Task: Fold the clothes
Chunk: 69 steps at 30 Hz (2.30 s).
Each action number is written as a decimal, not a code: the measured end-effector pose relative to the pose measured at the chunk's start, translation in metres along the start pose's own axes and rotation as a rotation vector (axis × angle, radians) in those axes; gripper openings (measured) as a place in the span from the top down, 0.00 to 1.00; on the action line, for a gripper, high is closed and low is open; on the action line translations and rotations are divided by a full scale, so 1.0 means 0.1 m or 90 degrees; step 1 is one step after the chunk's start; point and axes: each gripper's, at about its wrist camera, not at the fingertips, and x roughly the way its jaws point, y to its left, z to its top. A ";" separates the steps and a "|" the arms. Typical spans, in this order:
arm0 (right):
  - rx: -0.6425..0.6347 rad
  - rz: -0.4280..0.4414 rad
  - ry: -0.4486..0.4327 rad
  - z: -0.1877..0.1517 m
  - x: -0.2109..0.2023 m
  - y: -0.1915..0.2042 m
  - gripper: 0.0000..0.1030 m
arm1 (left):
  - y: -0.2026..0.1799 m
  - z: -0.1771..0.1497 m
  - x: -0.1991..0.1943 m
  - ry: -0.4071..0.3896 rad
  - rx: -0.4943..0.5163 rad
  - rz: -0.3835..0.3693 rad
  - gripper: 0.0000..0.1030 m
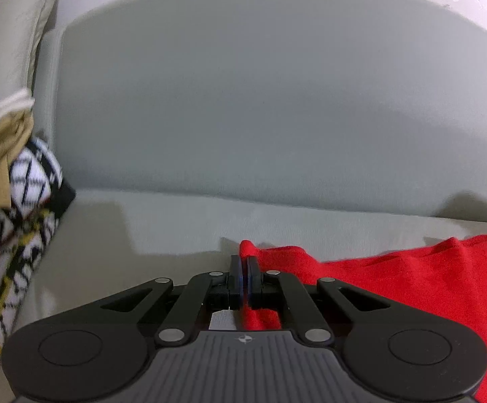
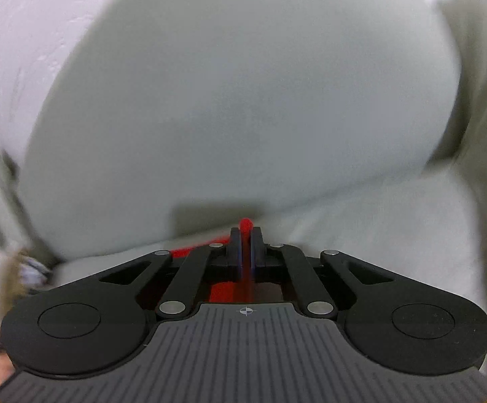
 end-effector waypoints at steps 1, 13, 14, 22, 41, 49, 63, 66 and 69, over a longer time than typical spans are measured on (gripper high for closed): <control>-0.043 -0.036 -0.028 -0.01 -0.06 0.08 0.97 | -0.05 0.01 -0.03 -0.011 0.014 -0.002 0.99; -0.147 -0.256 -0.027 -0.17 0.01 0.18 0.96 | -0.32 -0.08 0.26 -0.006 0.130 0.044 0.97; -0.135 -0.257 -0.016 -0.20 0.02 0.15 0.94 | -0.33 -0.07 0.25 -0.003 0.132 0.048 0.96; 0.007 -0.183 -0.046 0.10 -0.94 0.02 0.45 | 0.00 0.10 -0.52 -0.002 0.049 0.055 0.57; 0.077 -0.017 0.016 -0.72 -4.23 0.34 0.28 | -0.40 -1.32 -3.39 0.108 -0.025 -0.165 0.58; 0.191 -0.039 0.167 -1.10 -2.63 -0.19 0.53 | -0.74 -1.87 -2.67 0.193 -0.054 -0.117 0.98; 0.091 -0.067 0.169 -1.00 -1.73 -0.28 1.00 | -0.69 -1.95 -2.67 0.201 -0.073 -0.142 0.97; 0.054 -0.112 0.151 -1.02 -1.73 -0.23 1.00 | -0.68 -1.93 -2.65 0.202 -0.077 -0.144 0.97; 0.037 -0.157 0.154 -1.01 -1.77 -0.17 1.00 | -0.70 -1.91 -2.65 0.204 -0.068 -0.142 0.97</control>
